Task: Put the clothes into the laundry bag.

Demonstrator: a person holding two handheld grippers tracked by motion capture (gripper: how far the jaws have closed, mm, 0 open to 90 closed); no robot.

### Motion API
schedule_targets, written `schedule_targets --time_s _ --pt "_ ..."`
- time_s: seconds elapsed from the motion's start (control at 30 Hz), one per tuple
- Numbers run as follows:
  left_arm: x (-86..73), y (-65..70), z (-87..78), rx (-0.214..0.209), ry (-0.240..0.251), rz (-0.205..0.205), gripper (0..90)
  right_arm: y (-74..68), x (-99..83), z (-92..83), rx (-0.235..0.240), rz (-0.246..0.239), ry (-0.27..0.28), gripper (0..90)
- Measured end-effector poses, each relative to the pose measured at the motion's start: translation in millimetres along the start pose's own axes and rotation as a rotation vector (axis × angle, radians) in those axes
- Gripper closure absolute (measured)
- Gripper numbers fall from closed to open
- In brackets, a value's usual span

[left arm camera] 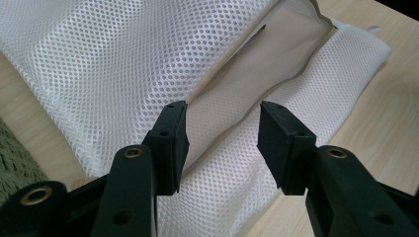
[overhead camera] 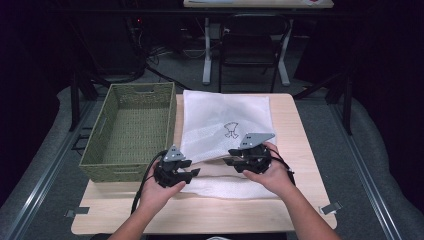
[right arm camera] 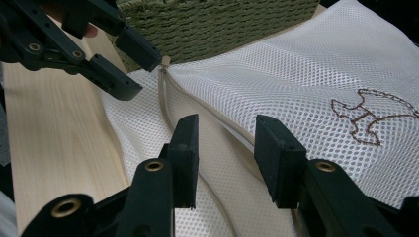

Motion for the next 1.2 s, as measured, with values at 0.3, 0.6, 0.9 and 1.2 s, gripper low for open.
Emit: schedule_targets --time_s 0.3,0.6,0.9,1.2 --pt "1.4 0.8 -1.4 0.007 -0.005 0.016 54.3 -11.0 1.9 1.2 0.040 -0.023 0.000 60.5" --pt "-4.3 7.3 -3.9 -0.002 -0.030 0.053 54.0 -38.0 -9.2 17.0 0.061 -0.049 -0.029 58.3" --pt "-10.4 11.8 -3.8 -0.011 0.004 0.049 54.1 -59.6 -40.6 16.4 0.033 -0.047 -0.023 53.1" --pt "-19.5 10.9 -0.8 -0.018 -0.004 0.040 54.0 -49.0 -58.6 17.8 -0.026 -0.027 0.020 50.1"
Point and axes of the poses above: each handheld gripper's, and its own axes: z roughly forward along the jaws, x roughly out of its top, y roughly to its right, the point moved 1 cm from there along z, roughly forward along the jaws, and after that the axes turned 2 degrees about z, right-handed, at the moved point
